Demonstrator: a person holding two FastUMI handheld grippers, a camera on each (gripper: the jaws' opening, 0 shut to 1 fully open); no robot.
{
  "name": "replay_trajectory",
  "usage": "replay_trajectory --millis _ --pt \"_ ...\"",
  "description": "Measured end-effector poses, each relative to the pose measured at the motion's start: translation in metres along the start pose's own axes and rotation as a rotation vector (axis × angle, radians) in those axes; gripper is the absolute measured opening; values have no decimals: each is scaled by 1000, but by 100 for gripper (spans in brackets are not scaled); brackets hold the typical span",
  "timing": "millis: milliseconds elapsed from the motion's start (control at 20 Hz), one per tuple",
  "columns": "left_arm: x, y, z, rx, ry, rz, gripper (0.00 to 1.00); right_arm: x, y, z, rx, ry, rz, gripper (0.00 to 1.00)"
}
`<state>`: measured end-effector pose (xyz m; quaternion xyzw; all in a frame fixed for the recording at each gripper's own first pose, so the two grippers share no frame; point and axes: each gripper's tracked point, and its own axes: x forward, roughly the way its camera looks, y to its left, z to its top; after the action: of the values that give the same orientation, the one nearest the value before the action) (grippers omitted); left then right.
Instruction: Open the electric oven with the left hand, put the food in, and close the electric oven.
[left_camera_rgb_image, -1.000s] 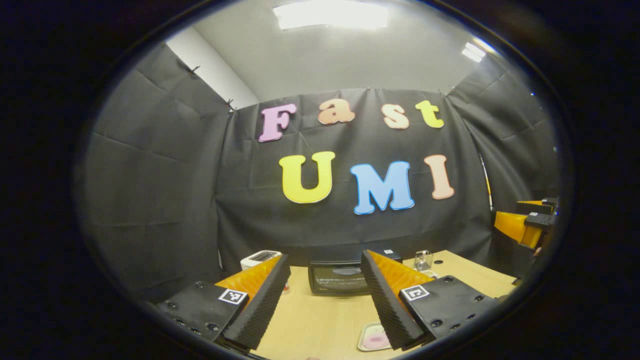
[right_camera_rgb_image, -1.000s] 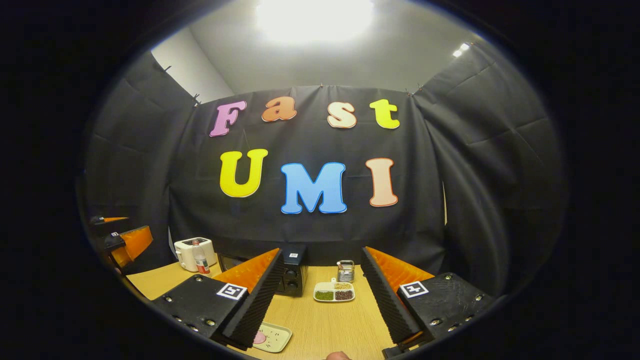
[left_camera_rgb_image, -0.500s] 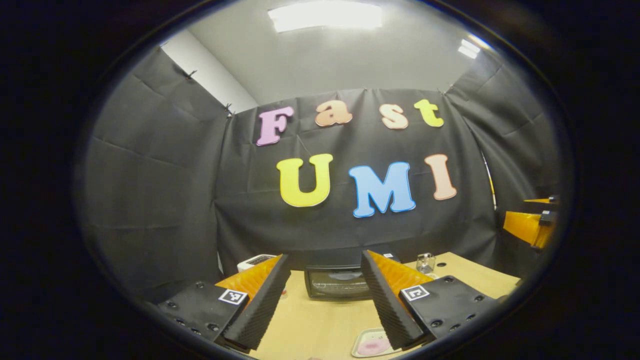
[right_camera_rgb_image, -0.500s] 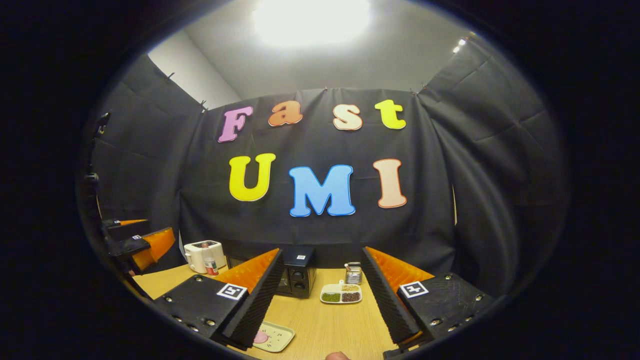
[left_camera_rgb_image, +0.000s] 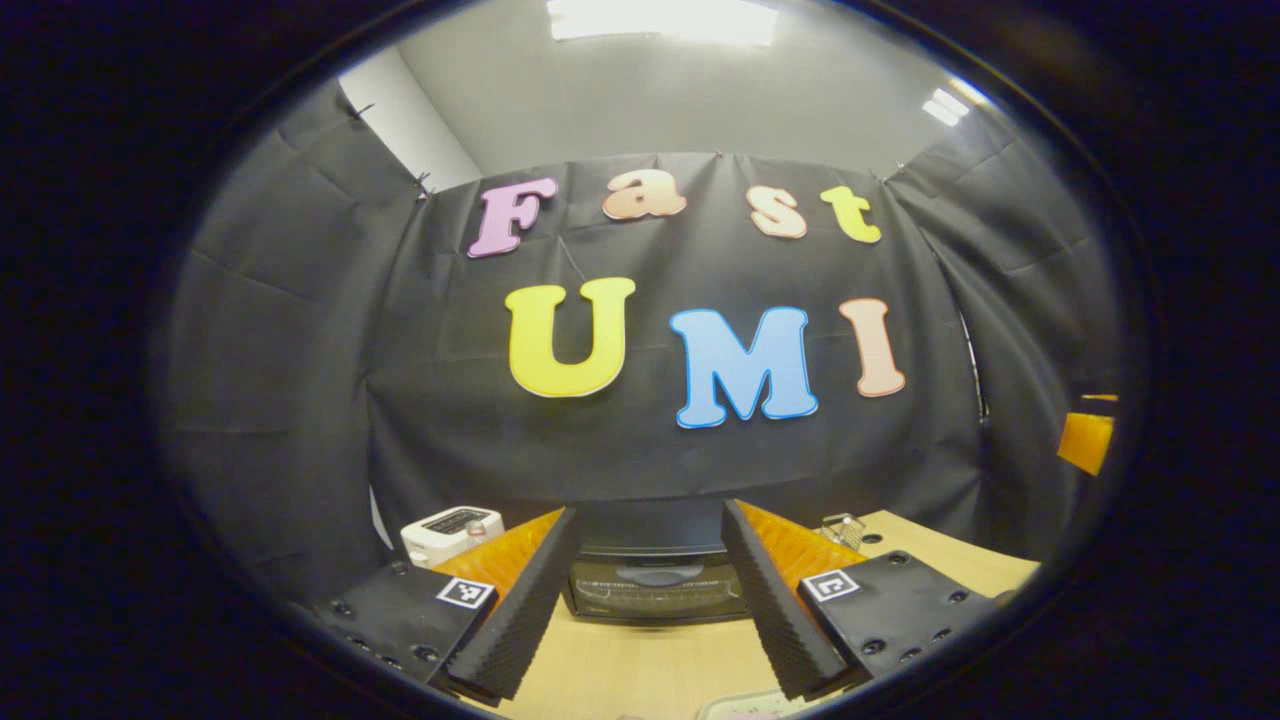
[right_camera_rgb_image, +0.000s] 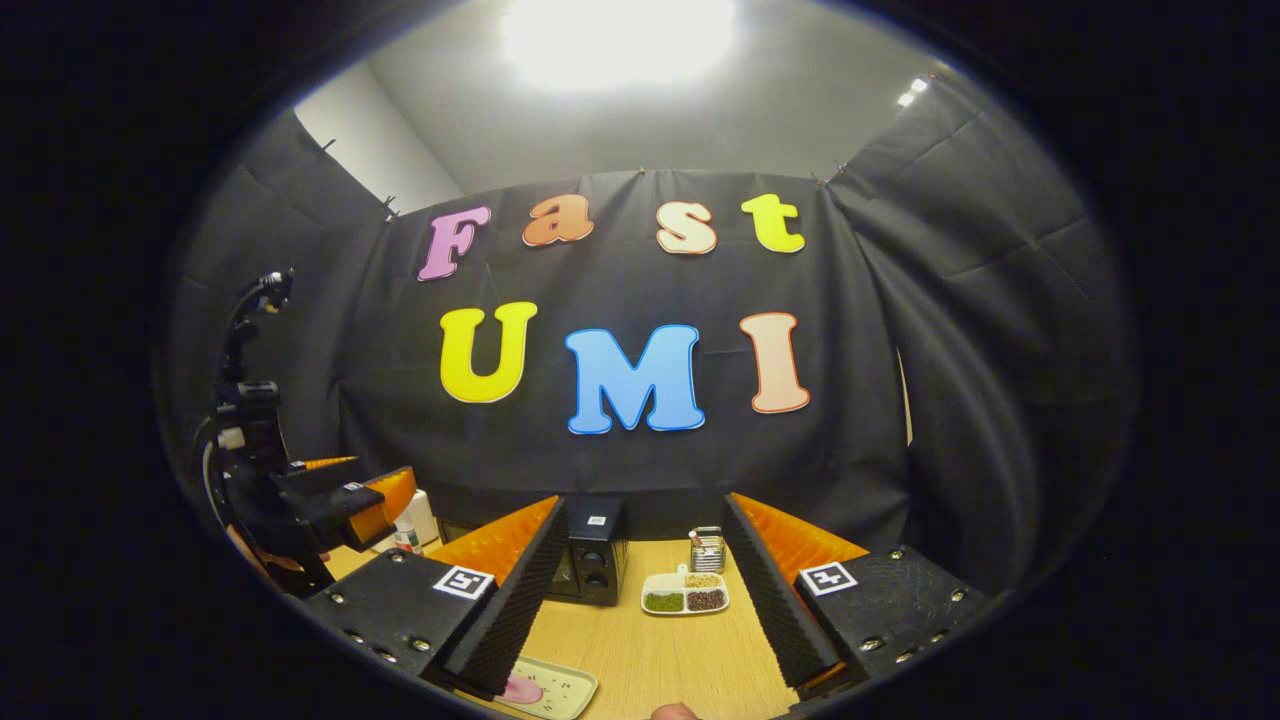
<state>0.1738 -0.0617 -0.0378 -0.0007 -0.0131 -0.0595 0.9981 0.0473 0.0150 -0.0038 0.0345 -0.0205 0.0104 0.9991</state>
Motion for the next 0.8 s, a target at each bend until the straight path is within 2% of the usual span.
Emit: replay_trajectory --millis 150,300,400,550,600,650,700,800 --pt "47 2 -29 -7 36 -23 100 23 4 -5 -15 7 -37 95" --pt "89 1 -53 -13 67 -55 91 38 1 -6 -38 2 -88 96" --pt "110 -3 -68 -14 84 -79 100 45 -4 -14 -60 20 -125 96" --pt "138 -8 -98 -23 130 -106 100 51 -13 -21 -72 49 -188 95" --pt "146 -10 -107 -25 145 -115 96 52 -15 -23 -72 55 -205 95" --pt "153 -11 -117 -25 158 -121 100 54 -16 -26 -75 61 -220 96" --pt "159 -12 -126 -19 175 -125 91 56 -17 -28 -81 70 -233 96" --pt "169 -13 -145 -12 205 -130 96 59 -19 -32 -98 89 -249 96"
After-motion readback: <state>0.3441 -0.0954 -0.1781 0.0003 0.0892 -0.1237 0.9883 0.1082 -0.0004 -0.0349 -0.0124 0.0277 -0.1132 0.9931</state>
